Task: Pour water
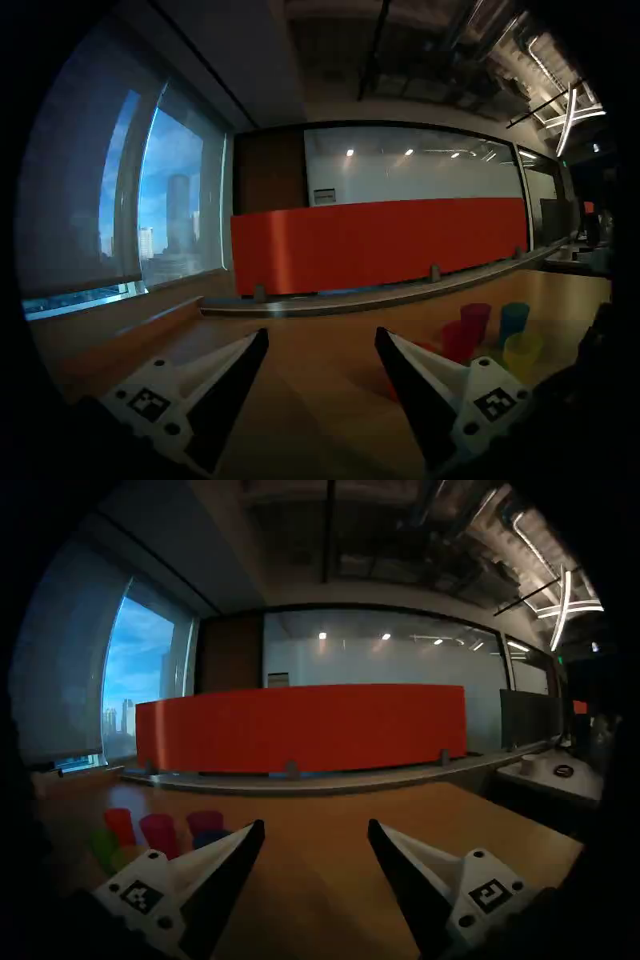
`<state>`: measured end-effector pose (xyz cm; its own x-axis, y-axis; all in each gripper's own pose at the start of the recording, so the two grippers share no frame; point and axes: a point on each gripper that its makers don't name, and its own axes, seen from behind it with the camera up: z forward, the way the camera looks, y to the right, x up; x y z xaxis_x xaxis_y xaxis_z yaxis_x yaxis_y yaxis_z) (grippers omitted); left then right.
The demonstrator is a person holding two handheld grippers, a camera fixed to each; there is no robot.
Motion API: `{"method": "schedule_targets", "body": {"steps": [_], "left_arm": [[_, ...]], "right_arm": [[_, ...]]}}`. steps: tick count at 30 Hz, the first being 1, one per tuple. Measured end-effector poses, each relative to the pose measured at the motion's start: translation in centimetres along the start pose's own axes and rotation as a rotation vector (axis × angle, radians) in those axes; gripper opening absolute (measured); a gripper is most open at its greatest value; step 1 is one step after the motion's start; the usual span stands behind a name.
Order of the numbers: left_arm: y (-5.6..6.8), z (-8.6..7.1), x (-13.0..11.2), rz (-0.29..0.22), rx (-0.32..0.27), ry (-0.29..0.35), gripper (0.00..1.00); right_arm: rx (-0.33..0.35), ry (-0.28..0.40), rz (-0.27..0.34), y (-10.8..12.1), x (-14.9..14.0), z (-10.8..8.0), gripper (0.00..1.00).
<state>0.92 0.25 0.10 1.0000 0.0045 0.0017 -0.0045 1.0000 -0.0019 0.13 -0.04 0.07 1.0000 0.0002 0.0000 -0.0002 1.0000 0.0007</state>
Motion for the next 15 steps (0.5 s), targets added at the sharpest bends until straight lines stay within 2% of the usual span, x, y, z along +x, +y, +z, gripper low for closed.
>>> {"method": "schedule_targets", "body": {"steps": [6, 9, 15], "left_arm": [[0.2, 0.7, 1.5, -0.006, -0.005, -0.033, 0.99], [0.5, 1.3, 2.4, -0.028, -0.021, -0.047, 0.99], [0.0, 2.4, 4.9, -0.068, -0.030, -0.052, 0.99]], "right_arm": [[0.014, -0.002, -0.007, -0.5, 3.0, 1.3, 1.00], [0.016, -0.006, -0.023, -0.7, 4.5, 1.8, 1.00], [0.036, 0.001, -0.040, -1.7, 7.6, 2.6, 1.00]]}}
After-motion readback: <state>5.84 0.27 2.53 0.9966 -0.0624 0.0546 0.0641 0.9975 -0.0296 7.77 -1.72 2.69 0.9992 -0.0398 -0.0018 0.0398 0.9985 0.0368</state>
